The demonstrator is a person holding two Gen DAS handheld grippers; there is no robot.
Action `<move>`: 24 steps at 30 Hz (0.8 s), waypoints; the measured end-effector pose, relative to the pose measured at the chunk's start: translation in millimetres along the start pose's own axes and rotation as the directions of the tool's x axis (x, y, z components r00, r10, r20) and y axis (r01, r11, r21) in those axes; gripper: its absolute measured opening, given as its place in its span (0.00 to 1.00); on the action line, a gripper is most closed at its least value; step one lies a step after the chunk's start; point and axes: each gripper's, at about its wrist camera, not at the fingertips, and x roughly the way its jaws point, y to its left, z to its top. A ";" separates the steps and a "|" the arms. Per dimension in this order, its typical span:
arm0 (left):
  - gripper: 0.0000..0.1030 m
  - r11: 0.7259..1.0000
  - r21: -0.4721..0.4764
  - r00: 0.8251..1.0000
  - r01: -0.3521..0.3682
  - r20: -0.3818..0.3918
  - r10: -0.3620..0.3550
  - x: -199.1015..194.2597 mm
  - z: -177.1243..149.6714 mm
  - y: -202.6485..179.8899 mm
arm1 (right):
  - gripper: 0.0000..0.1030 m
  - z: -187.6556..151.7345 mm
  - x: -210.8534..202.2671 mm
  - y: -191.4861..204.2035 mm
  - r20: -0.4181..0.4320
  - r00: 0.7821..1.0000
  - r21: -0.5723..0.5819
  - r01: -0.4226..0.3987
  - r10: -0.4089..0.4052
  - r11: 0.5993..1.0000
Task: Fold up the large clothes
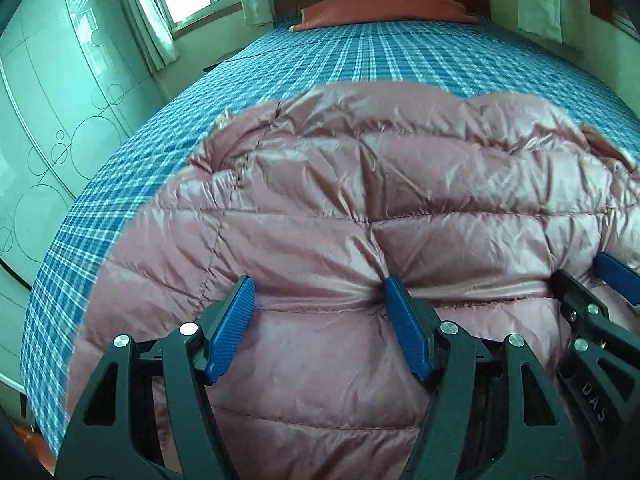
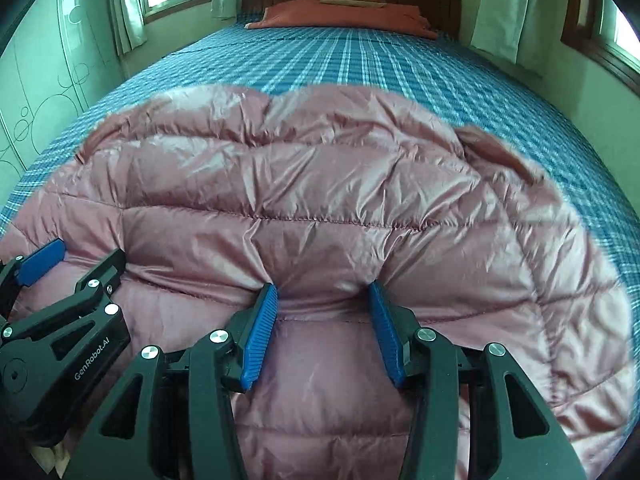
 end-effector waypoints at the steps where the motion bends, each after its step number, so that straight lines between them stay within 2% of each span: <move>1: 0.65 1.000 -0.009 1.000 0.007 0.022 -0.007 -7.2 4.9 3.5 | 0.46 4.9 -3.6 -0.6 0.015 1.000 0.010 -0.007 0.007 1.000; 4: 0.65 0.999 -0.041 0.997 0.007 0.076 -0.004 -17.4 22.2 11.6 | 0.46 24.1 -7.1 -0.6 0.041 0.999 0.026 -0.026 0.025 0.999; 8: 0.65 0.999 -0.026 0.998 -0.022 0.064 0.024 0.8 40.3 7.4 | 0.46 39.9 13.5 6.8 0.022 1.000 0.022 -0.022 0.022 1.000; 12: 0.65 0.999 -0.032 1.000 -0.011 -0.022 0.010 34.7 35.2 4.0 | 0.47 37.6 43.7 5.0 -0.039 0.999 0.036 -0.027 0.029 0.999; 24: 0.66 0.999 -0.043 1.000 -0.017 0.012 0.018 49.2 26.5 -0.2 | 0.48 23.4 56.3 7.1 -0.005 1.000 0.045 -0.021 0.021 0.999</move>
